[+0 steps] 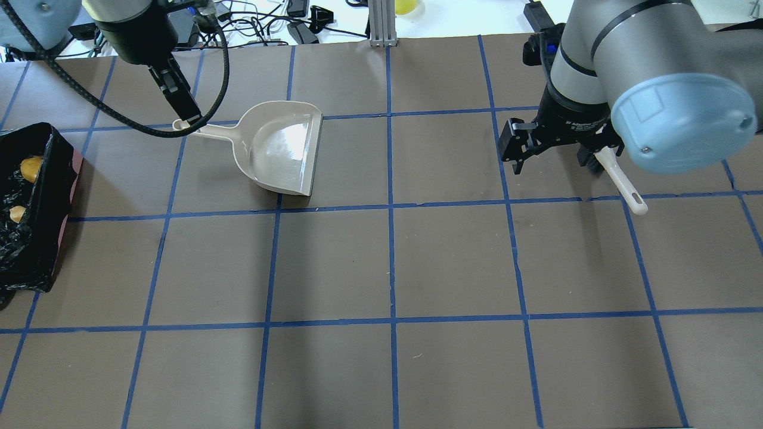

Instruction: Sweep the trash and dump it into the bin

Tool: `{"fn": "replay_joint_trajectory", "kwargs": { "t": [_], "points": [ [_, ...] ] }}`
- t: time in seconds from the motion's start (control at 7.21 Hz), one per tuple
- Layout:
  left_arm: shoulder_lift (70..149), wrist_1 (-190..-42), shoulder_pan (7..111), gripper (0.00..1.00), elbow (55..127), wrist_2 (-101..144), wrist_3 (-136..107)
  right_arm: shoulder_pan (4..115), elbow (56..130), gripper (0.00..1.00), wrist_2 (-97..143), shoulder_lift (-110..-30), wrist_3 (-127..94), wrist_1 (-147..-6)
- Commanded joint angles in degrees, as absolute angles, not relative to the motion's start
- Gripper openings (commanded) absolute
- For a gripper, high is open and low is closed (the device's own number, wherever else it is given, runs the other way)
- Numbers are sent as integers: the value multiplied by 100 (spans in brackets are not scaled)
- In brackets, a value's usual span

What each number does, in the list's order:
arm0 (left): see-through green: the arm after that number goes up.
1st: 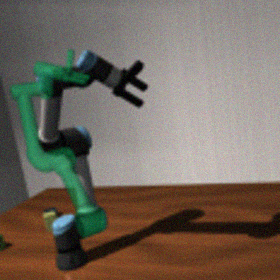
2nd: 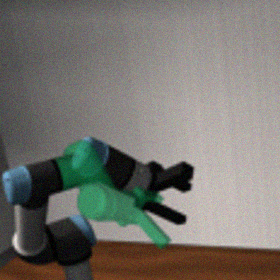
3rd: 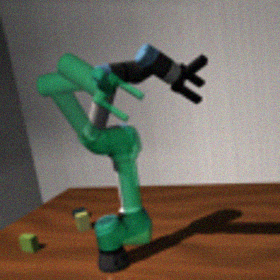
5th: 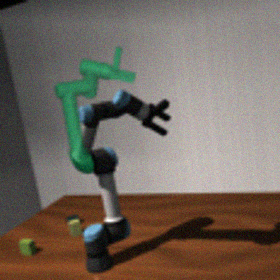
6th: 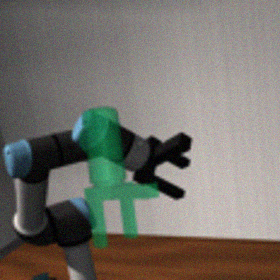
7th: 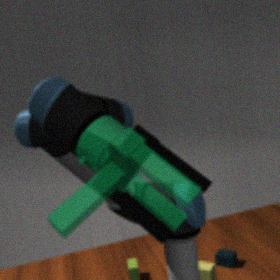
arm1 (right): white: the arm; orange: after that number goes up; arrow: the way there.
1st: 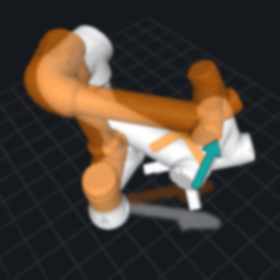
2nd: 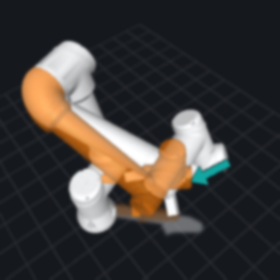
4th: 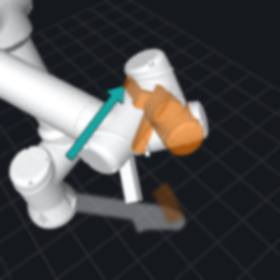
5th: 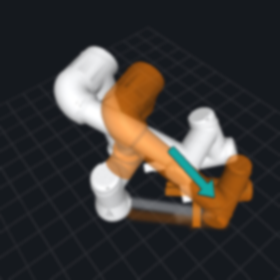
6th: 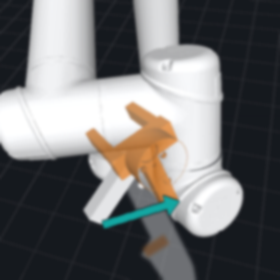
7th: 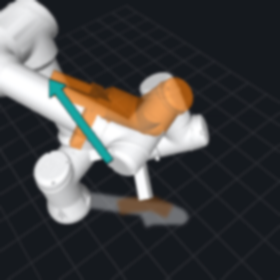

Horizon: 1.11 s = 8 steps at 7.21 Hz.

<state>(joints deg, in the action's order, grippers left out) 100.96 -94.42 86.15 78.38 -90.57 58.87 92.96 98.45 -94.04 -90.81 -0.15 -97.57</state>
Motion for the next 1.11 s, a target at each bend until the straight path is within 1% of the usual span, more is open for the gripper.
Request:
{"fn": "replay_joint_trajectory", "kwargs": {
  "t": [0.0, 0.28, 0.42, 0.69, 0.97],
  "points": [
    [9538, -9554, 8640, 80, 8286, -9053, 4330, 9272, 9870, 98, -9404, -9097, -9, -9765],
    [9177, -9493, 8648, 81, 8594, -9044, 2863, 9272, 9870, 98, -9404, -9105, -9, -9765],
    [9037, -9405, 8648, 100, 8683, -9087, 2082, 9272, 9870, 100, -9404, -9132, 0, -9730],
    [8913, -9369, 8648, 100, 8832, -9053, 1050, 9299, 9870, 100, -9326, -9228, -17, -9738],
    [8859, -9072, 8657, 100, 8982, -9053, 1028, 9316, 9861, 100, -9290, -9631, -9, -9668]
  ]
}}
